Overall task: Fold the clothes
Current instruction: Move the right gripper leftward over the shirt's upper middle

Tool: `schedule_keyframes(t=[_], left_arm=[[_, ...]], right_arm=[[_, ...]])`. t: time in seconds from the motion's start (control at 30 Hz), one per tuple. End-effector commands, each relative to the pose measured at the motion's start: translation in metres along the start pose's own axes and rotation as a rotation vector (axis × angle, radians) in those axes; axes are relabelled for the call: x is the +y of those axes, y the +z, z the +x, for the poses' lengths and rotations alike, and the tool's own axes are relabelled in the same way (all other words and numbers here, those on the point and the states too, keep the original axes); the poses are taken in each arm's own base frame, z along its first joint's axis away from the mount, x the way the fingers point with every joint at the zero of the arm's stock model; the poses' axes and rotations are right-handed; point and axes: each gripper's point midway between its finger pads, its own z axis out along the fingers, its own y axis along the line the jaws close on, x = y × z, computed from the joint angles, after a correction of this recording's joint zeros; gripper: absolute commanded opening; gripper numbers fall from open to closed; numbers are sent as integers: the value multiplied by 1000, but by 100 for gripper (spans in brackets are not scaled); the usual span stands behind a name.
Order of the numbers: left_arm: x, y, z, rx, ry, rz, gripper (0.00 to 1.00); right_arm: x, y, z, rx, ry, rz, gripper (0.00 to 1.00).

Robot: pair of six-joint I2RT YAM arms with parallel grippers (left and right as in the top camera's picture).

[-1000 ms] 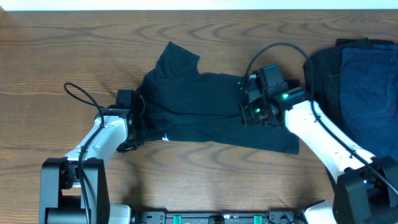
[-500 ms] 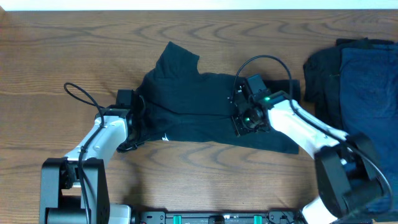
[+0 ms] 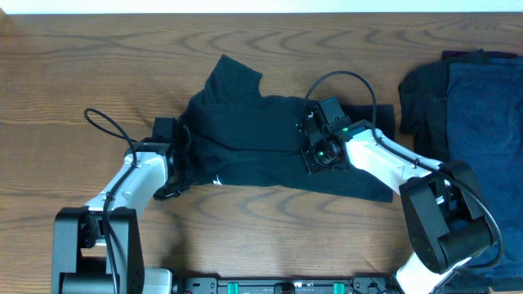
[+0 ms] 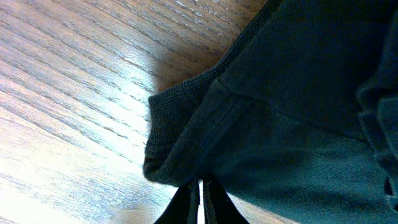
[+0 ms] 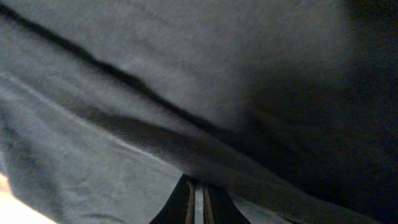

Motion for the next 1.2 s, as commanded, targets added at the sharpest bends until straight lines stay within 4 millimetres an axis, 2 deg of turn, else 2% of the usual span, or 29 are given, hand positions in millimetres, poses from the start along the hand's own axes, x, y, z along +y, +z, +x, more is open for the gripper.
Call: schedule_keyframes(t=[0.0, 0.23, 0.4, 0.47, 0.67, 0.8, 0.9, 1.03, 1.17], left_arm=[[0, -2, -6, -18, -4, -12, 7], [0, -2, -6, -17, -4, -12, 7], [0, -2, -6, -18, -4, -12, 7], [0, -2, -6, -18, -4, -12, 7], [0, -2, -6, -18, -5, -12, 8], [0, -2, -6, -18, -4, -11, 7], [0, -2, -6, -18, -4, -11, 8], [0, -2, -6, -18, -4, -11, 7], [0, -2, -6, -18, -4, -11, 7]], right_arm=[[-8, 2, -3, -18, 4, 60, 5], [-8, 0, -30, -129, -12, 62, 6], [-27, -3, -38, -170, 54, 169, 7], [-27, -4, -42, -190, 57, 169, 7], [-4, -26, -67, -254, 36, 79, 9], [23, -42, -72, -275, -27, -21, 7], [50, -39, -62, -241, -109, -79, 3], [76, -30, -40, -175, -263, -76, 3], [89, -24, -28, -149, -391, -32, 7]])
